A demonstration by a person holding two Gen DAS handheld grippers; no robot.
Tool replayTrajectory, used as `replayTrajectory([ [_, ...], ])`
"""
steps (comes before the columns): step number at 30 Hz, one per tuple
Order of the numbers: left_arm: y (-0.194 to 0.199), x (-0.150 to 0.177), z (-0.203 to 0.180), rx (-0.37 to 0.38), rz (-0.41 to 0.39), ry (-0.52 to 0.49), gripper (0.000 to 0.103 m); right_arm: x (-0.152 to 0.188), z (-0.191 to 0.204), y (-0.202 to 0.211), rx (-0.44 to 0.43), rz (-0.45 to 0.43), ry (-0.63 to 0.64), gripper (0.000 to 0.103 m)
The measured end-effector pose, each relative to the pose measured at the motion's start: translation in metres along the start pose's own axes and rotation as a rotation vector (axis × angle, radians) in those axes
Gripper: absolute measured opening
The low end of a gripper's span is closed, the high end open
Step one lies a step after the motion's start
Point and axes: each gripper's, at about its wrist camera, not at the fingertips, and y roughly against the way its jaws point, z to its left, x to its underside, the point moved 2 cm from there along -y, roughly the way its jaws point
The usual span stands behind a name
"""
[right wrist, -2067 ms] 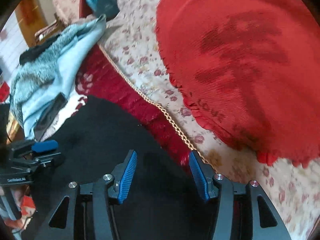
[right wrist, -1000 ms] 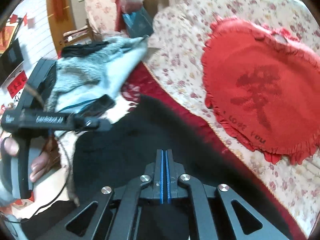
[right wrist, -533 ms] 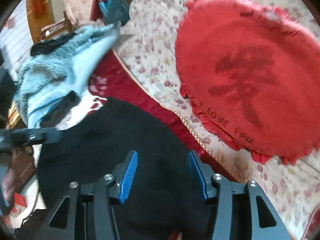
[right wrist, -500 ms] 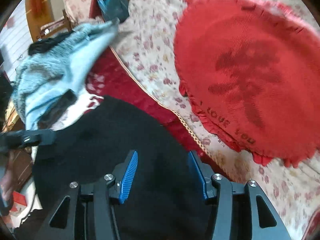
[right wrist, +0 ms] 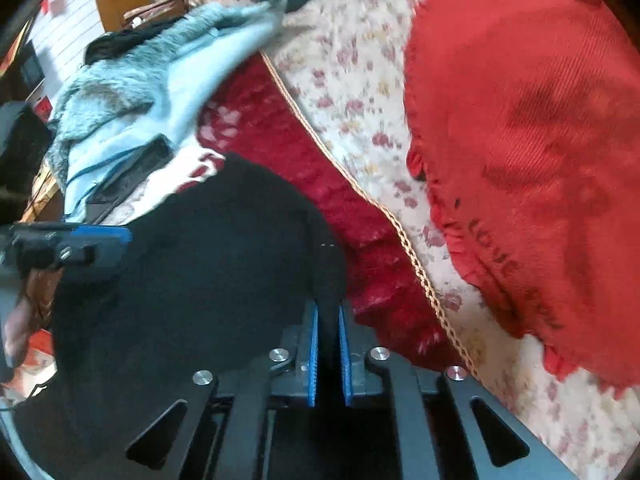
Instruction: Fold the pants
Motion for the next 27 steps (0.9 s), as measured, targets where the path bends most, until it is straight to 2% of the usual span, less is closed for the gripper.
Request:
replayTrajectory([
  [2, 0.013, 0.0, 0.0, 0.028, -0.032, 0.024, 0.078, 0.005, 0.02, 0.029, 0.012, -0.074, 0.01, 0.006],
  [5, 0.029, 0.001, -0.004, 0.068, -0.072, 0.049, 0.079, 0.016, 0.046, 0.051, 0.026, -0.118, 0.006, 0.005],
  [7, 0.032, 0.004, -0.01, 0.069, -0.075, 0.042, 0.08, 0.024, 0.06, 0.056, 0.018, -0.137, -0.015, 0.005],
  [11, 0.022, 0.006, -0.017, 0.071, -0.048, 0.058, 0.08, 0.039, 0.078, 0.055, 0.017, -0.138, -0.045, 0.005],
  [18, 0.021, 0.007, -0.029, 0.057, -0.062, 0.058, 0.08, 0.048, 0.099, 0.058, 0.04, -0.13, -0.034, 0.005],
  [21, 0.013, 0.007, -0.027, 0.01, -0.045, 0.067, 0.079, 0.05, 0.106, 0.063, 0.033, -0.143, -0.037, 0.005],
  [22, 0.01, 0.009, -0.025, 0.013, -0.028, 0.071, 0.074, 0.052, 0.108, 0.066, 0.023, -0.15, -0.047, 0.005],
  [23, 0.009, 0.011, -0.024, 0.017, -0.012, 0.066, 0.065, 0.054, 0.11, 0.07, 0.015, -0.161, -0.059, 0.005],
  [24, 0.01, 0.014, -0.024, 0.013, -0.001, 0.051, 0.05, 0.055, 0.112, 0.074, 0.008, -0.169, -0.069, 0.005],
  [25, 0.012, 0.016, -0.024, 0.01, 0.0, 0.038, 0.039, 0.058, 0.114, 0.078, -0.001, -0.175, -0.077, 0.005],
  [27, 0.027, 0.024, -0.026, 0.016, -0.019, -0.007, 0.032, 0.064, 0.123, 0.086, -0.014, -0.181, -0.089, 0.005],
])
